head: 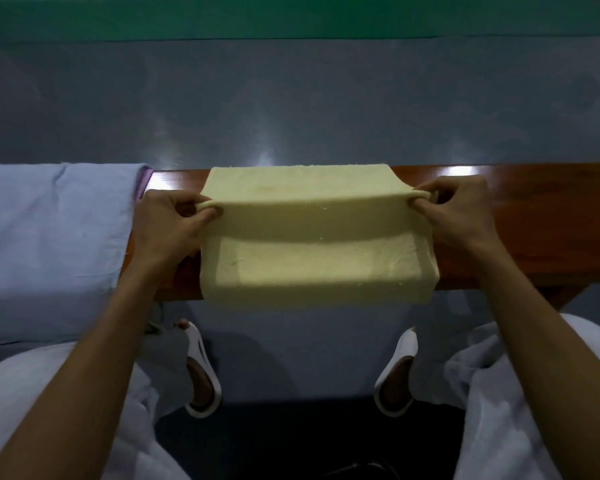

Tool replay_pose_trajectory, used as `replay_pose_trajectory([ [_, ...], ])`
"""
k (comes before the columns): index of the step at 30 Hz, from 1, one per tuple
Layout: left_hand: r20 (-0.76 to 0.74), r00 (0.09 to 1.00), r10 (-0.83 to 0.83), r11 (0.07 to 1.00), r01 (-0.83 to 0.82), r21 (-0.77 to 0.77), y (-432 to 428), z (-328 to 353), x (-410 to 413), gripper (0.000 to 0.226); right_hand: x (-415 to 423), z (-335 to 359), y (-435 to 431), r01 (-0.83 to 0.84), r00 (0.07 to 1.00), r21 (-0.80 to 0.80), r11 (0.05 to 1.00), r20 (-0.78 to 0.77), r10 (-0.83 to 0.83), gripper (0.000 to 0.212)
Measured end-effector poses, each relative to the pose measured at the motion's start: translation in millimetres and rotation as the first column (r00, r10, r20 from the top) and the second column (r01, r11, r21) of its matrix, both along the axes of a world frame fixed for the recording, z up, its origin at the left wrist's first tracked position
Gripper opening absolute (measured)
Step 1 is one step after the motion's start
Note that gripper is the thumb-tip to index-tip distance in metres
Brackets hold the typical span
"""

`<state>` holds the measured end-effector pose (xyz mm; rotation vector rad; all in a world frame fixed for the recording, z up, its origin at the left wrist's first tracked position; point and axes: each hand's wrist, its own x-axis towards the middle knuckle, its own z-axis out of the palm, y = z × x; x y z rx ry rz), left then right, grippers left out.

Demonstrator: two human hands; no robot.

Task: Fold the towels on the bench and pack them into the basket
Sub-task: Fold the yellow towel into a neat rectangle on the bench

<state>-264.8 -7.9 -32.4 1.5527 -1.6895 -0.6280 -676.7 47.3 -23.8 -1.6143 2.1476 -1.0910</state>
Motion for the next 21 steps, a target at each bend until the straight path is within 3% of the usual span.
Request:
replay_pose_trajectory([
  [6,0.062,0.998,-0.024,0.997,0.028,-0.074,2,9,-3,0.015,-2,5,2,0.061,0.998,-0.054,0.997,-0.020,-0.062,0.020],
  [11,-0.050,0.997,-0.052,0.998,0.051,-0.033,-2,28,-8,0.019,-3,23,5,0.104,0.994,-0.172,0.980,-0.025,-0.110,0.028],
  [17,-0.218,0.974,-0.068,0.995,0.081,0.050,-7,43,-7,0.013,8,47,4,0.098,0.991,-0.218,0.971,0.114,-0.075,0.026],
  [21,-0.345,0.932,-0.110,0.980,0.159,0.118,-15,51,-13,0.003,19,55,-5,0.073,0.948,-0.121,0.990,0.317,-0.031,0.016],
])
